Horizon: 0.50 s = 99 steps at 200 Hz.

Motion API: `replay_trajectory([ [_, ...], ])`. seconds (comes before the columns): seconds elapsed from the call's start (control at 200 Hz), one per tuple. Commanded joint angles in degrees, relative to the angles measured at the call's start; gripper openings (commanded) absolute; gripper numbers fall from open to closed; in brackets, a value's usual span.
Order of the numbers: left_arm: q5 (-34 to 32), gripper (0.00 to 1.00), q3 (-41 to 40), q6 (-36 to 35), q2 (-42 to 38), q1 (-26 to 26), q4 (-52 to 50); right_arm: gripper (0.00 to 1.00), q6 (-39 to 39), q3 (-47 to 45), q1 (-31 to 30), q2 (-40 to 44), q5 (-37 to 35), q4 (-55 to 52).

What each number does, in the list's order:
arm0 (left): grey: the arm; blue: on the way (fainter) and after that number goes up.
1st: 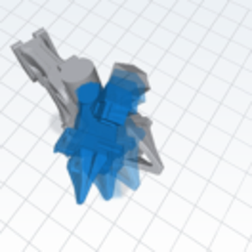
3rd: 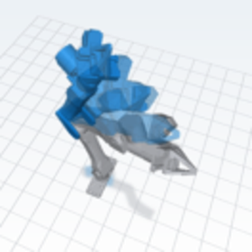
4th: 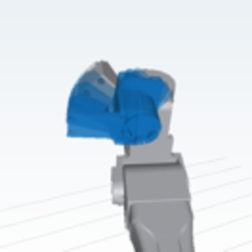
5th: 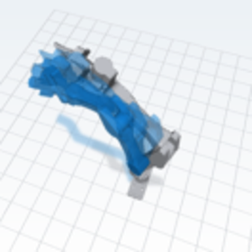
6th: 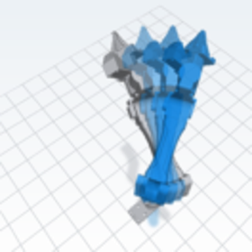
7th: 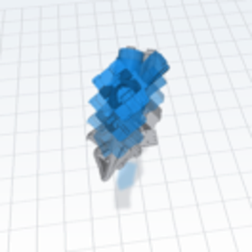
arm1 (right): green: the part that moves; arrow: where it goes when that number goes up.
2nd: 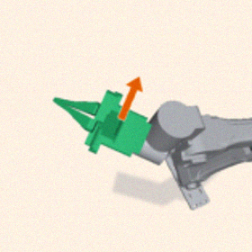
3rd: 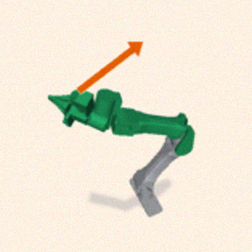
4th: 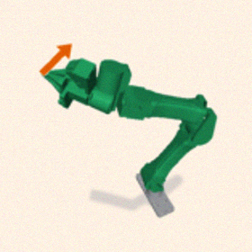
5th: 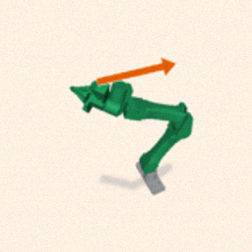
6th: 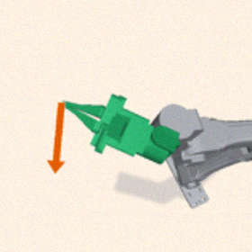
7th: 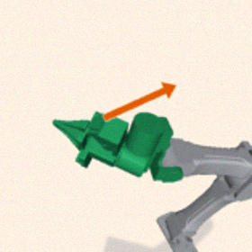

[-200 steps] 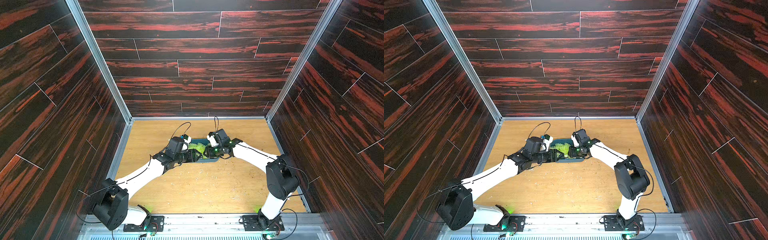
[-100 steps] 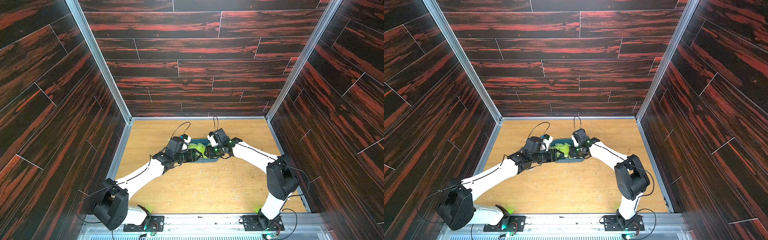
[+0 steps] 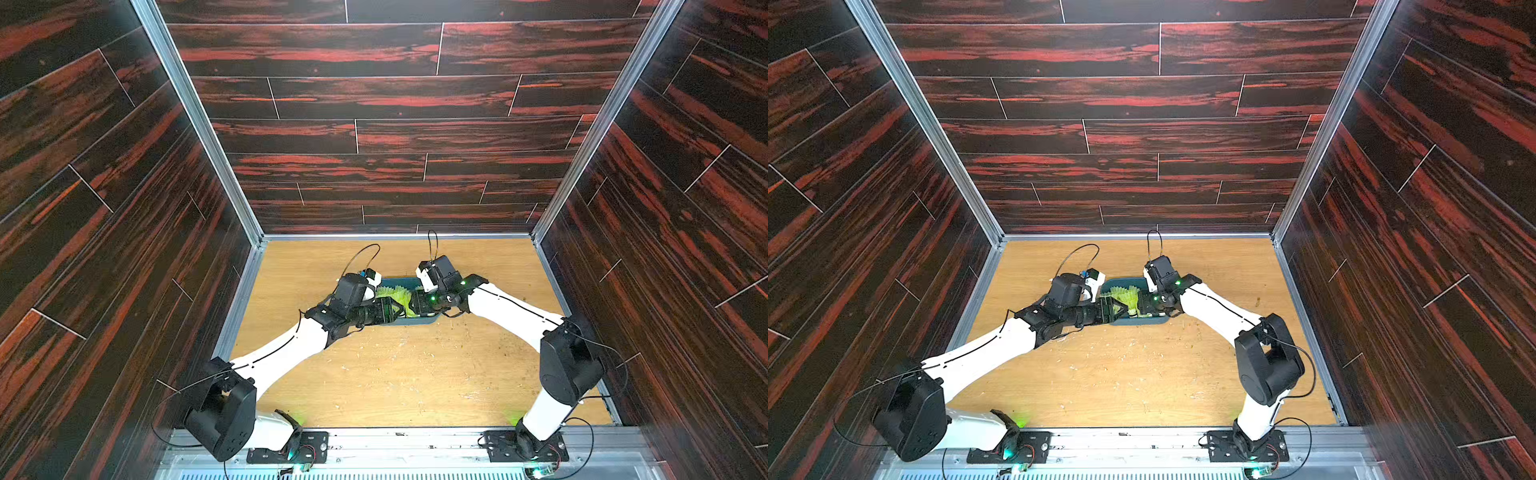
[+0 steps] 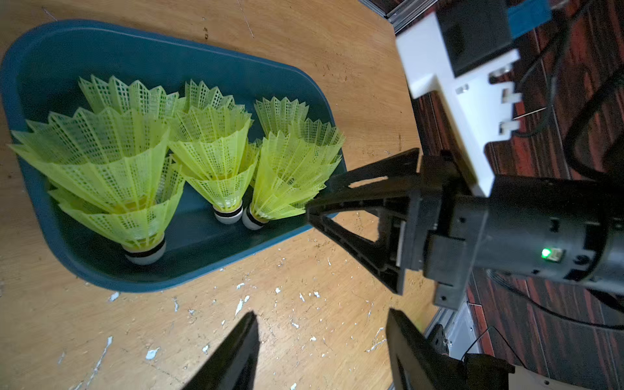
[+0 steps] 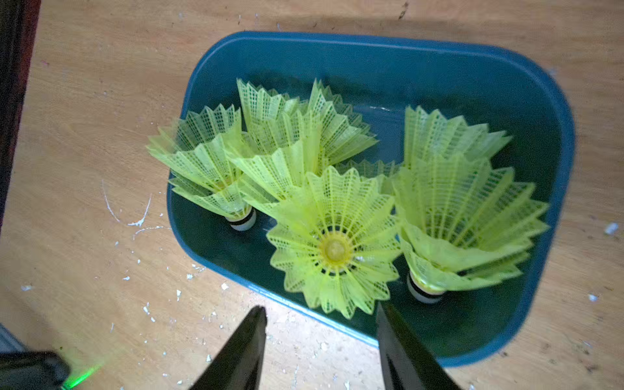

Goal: Put the shuttlecocks into the storage box
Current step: Place the shuttlecock in the storage box.

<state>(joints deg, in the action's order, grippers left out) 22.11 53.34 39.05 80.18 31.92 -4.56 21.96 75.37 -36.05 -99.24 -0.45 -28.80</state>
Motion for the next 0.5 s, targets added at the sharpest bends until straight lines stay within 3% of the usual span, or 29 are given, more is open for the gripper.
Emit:
replay_trajectory([
  [0.0,0.47,0.64,-1.05,0.23,-2.15,-0.25,0.71,0.57,-0.63,1.71,-0.56,2.02,-1.16,-1.78],
  [0.291,-0.81,0.64,-1.89,1.37,-4.67,-0.28,-0.52,0.69,-0.28,2.48,-0.66,7.47,-4.54,-2.04],
  [0.306,-0.88,0.64,-1.98,1.39,-4.83,-0.28,-0.58,0.72,-0.27,2.56,-0.61,7.79,-4.69,-2.18],
  [0.331,-0.99,0.65,-2.1,1.6,-5.06,-0.28,-0.69,0.93,-0.09,2.71,-0.6,8.34,-5.27,-2.36],
  [0.341,-1.01,0.64,-2.14,1.57,-5.22,-0.28,-0.75,0.97,-0.08,2.81,-0.6,8.58,-5.46,-2.5],
  [0.491,-2.28,0.65,-2.77,1.89,-6.73,-0.28,-1.87,0.98,-0.42,3.25,-0.6,11.43,-7.19,-4.02],
])
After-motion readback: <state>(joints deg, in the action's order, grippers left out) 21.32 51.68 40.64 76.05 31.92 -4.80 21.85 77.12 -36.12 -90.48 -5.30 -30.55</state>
